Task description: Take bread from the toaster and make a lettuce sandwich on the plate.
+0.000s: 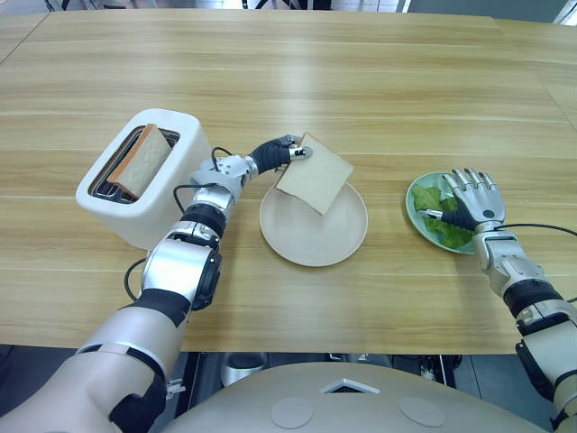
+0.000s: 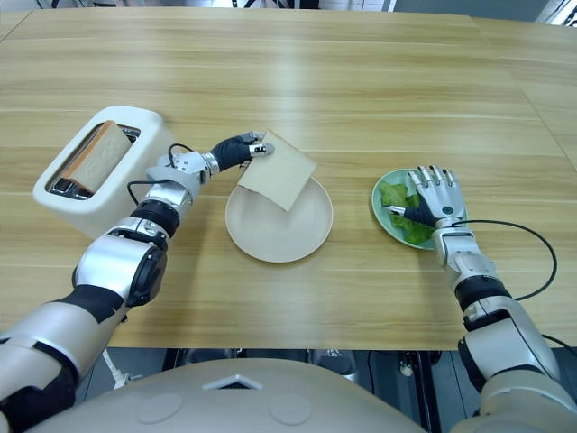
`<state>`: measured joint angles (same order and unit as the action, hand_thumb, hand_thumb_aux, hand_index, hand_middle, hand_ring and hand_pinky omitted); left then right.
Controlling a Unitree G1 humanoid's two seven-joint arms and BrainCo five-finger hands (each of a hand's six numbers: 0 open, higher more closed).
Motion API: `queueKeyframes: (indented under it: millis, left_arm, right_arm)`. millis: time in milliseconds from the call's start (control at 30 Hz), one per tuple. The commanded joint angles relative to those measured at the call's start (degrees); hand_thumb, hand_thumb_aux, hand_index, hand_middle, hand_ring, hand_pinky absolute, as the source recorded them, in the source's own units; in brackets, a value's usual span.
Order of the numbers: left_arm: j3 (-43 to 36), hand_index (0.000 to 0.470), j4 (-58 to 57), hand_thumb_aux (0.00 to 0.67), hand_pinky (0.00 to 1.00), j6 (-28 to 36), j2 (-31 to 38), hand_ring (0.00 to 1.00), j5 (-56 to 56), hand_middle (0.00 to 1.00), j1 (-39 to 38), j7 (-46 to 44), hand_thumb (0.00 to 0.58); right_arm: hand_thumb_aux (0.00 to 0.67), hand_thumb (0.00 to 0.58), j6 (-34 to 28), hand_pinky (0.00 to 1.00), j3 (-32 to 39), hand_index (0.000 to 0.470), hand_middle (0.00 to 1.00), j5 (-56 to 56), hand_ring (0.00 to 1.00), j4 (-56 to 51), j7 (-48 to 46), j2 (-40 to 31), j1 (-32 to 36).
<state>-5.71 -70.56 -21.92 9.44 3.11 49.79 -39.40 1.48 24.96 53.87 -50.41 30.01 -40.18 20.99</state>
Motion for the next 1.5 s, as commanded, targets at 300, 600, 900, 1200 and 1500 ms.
queueKeyframes:
  millis: [300,600,900,1200,1500]
  left_arm:
    - [-5.7,0.460,-3.8,0.670,0.82,0.3,-1.6,0.82,9.5,0.82,-3.0,6.8,0.580]
    - [-9.3,0.000,-3.6,0.000,0.00,-3.7,-0.7,0.00,15.6,0.00,-2.9,15.3,0.000]
    - [-9.9,0.000,-2.8,0.000,0.00,-7.9,0.6,0.00,17.4,0.00,-2.0,20.2,0.000]
    - [-8.3,0.000,-1.9,0.000,0.00,-10.9,1.9,0.00,16.1,0.00,-1.8,20.8,0.000]
    - [-7.9,0.000,-1.5,0.000,0.00,-12.3,1.4,0.00,15.8,0.00,-2.8,20.4,0.000]
  right_arm:
    - [0.381,0.472,3.6,0.00,3.9,0.262,0.00,-1.6,0.00,-8.2,-5.3,2.7,2.0]
    - [0.670,0.580,4.3,0.00,4.2,0.460,0.00,-2.6,0.00,-7.6,-4.1,2.5,1.8]
    - [0.670,0.580,4.7,0.00,2.2,0.460,0.00,-3.6,0.00,-0.9,0.1,1.2,1.0]
    - [0.670,0.580,5.8,0.00,-1.0,0.460,0.00,-5.5,0.00,6.9,1.7,-0.1,-1.3]
    - [0.670,0.580,6.7,0.00,-5.2,0.460,0.00,-6.8,0.00,14.9,2.9,-1.3,-4.5]
